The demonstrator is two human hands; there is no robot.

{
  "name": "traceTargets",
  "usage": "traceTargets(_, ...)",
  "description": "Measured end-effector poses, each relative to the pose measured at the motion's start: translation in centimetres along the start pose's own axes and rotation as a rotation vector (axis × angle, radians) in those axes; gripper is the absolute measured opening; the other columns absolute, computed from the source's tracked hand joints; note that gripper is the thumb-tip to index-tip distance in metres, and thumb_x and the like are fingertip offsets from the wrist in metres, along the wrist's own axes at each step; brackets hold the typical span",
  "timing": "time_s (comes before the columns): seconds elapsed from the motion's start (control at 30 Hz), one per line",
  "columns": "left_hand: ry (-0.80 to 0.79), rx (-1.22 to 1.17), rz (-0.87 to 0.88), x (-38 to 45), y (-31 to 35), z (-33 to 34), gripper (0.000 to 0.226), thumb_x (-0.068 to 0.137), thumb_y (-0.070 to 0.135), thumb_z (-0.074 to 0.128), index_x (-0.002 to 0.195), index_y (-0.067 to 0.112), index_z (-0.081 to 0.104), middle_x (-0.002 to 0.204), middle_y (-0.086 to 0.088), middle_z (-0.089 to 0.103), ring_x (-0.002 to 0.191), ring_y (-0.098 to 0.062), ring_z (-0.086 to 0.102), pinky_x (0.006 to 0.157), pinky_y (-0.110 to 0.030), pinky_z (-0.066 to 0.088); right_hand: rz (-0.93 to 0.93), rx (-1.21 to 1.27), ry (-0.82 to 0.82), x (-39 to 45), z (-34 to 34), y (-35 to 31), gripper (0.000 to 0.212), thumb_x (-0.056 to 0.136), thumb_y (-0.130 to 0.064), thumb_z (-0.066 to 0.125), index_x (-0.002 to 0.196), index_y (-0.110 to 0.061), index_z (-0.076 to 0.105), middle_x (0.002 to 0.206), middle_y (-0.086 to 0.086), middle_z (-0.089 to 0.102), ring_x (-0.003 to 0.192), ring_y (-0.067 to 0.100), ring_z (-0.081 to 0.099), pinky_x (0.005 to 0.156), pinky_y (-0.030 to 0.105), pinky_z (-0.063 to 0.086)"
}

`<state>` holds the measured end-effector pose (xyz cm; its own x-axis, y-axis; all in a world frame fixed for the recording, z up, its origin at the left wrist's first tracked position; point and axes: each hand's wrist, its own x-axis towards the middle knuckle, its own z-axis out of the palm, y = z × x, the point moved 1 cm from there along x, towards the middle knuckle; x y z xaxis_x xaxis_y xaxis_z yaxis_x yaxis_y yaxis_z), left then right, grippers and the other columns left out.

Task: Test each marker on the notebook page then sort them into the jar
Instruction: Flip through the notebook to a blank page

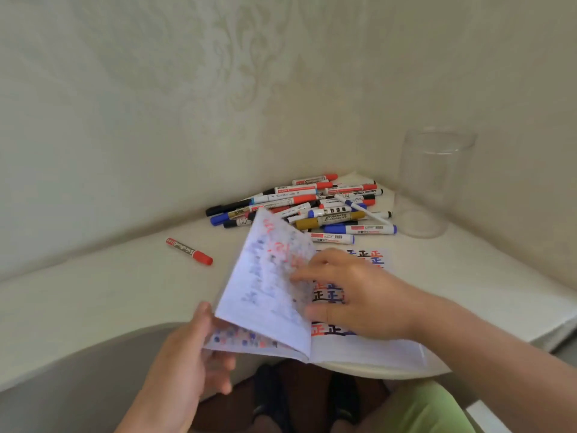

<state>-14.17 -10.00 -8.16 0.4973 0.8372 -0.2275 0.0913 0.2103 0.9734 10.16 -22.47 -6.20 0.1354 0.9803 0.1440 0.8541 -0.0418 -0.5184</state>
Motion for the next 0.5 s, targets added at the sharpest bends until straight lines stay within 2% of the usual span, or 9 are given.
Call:
traceTargets(0.07, -0.042, 0.198, -0.010, 0.1, 0.7, -1.0, 0.080, 0.079, 0.093, 0.041, 0.097, 0.027, 0.082, 0.085, 0.002, 0.073, 0.073, -0.019, 0.057, 0.059, -0.036, 0.044, -0.009, -0.077, -0.065, -0.3, 0.6, 0.0, 0.053, 0.096, -0.059, 0.063, 0.147, -0.054, 0.050, 0.146, -0.021, 0.034, 0.136, 0.002, 0.030, 0.113, 0.023, 0.028)
traceTargets(0.1, -0.062, 0.290, -0.006, -0.1, 1.2, -1.1, 0.085, 0.075, 0.097, 0.035, 0.103, 0.031, 0.081, 0.095, 0.010, 0.076, 0.082, -0.019, 0.061, 0.066, -0.038, 0.045, -0.014, -0.114, -0.081, -0.5, 0.7, 0.1, 0.052, 0.097, -0.060, 0.061, 0.147, -0.056, 0.049, 0.150, -0.021, 0.030, 0.139, 0.003, 0.026, 0.113, 0.022, 0.025)
traceTargets(0.13, -0.042, 0.348, 0.017, 0.0, 1.6, -1.1, 0.077, 0.079, 0.091, 0.038, 0.106, 0.031, 0.079, 0.104, 0.011, 0.075, 0.090, -0.019, 0.063, 0.069, -0.038, 0.046, -0.020, -0.133, -0.087, -0.6, 0.6, 0.1, 0.051, 0.097, -0.060, 0.060, 0.147, -0.057, 0.048, 0.153, -0.021, 0.028, 0.140, 0.003, 0.023, 0.112, 0.022, 0.024)
traceTargets(0.17, -0.002, 0.368, 0.051, 0.2, 1.9, -1.1, 0.057, 0.089, 0.077, 0.049, 0.103, 0.029, 0.077, 0.108, 0.009, 0.073, 0.092, -0.018, 0.063, 0.071, -0.038, 0.047, -0.020, -0.130, -0.094, -0.7, 0.6, 0.1, 0.051, 0.098, -0.060, 0.059, 0.147, -0.057, 0.048, 0.154, -0.022, 0.027, 0.141, 0.002, 0.022, 0.111, 0.021, 0.023)
traceTargets(0.23, 0.065, 0.449, 0.158, 0.7, 2.2, -0.9, 0.024, 0.098, 0.041, 0.065, 0.085, 0.024, 0.076, 0.103, 0.005, 0.067, 0.084, -0.013, 0.061, 0.073, -0.039, 0.048, -0.023, -0.073, -0.078, -0.9, 0.6, 0.1, 0.049, 0.097, -0.056, 0.063, 0.145, -0.055, 0.052, 0.153, -0.023, 0.029, 0.141, -0.001, 0.025, 0.112, 0.018, 0.024)
traceTargets(0.27, 0.061, 0.522, 0.225, 0.9, 2.3, -0.8, 0.026, 0.097, 0.033, 0.067, 0.074, 0.024, 0.074, 0.098, 0.003, 0.063, 0.079, -0.009, 0.059, 0.074, -0.038, 0.047, -0.015, -0.034, -0.050, -1.1, 0.6, 0.2, 0.048, 0.097, -0.053, 0.066, 0.144, -0.053, 0.055, 0.152, -0.024, 0.033, 0.141, -0.003, 0.029, 0.113, 0.017, 0.026)
traceTargets(0.37, 0.058, 0.600, 0.294, 1.5, 2.1, -0.7, 0.039, 0.090, 0.037, 0.075, 0.055, 0.023, 0.064, 0.090, 0.001, 0.056, 0.070, -0.004, 0.054, 0.065, -0.028, 0.037, 0.100, -0.035, 0.101, -1.7, -0.5, 1.6, 0.043, 0.097, -0.048, 0.067, 0.140, -0.046, 0.061, 0.143, -0.024, 0.042, 0.136, -0.001, 0.039, 0.115, 0.023, 0.035)
traceTargets(0.43, 0.127, 0.660, 0.325, 1.8, 2.0, -0.8, 0.043, 0.079, 0.046, 0.081, 0.055, 0.015, 0.063, 0.092, 0.003, 0.058, 0.077, -0.004, 0.058, 0.065, -0.026, 0.040, 0.225, -0.159, 0.184, -2.2, -1.9, 3.0, 0.043, 0.097, -0.053, 0.063, 0.139, -0.043, 0.062, 0.141, -0.020, 0.047, 0.133, 0.008, 0.042, 0.113, 0.029, 0.038)
traceTargets(0.5, 0.226, 0.829, 0.459, 1.9, 2.1, -0.5, 0.051, 0.068, 0.058, 0.083, 0.052, 0.014, 0.061, 0.092, 0.011, 0.057, 0.090, -0.011, 0.057, 0.074, -0.033, 0.043, 0.360, -0.258, 0.206, -2.7, -3.2, 4.4, 0.046, 0.096, -0.059, 0.060, 0.139, -0.042, 0.061, 0.141, -0.016, 0.050, 0.129, 0.014, 0.040, 0.111, 0.034, 0.038)
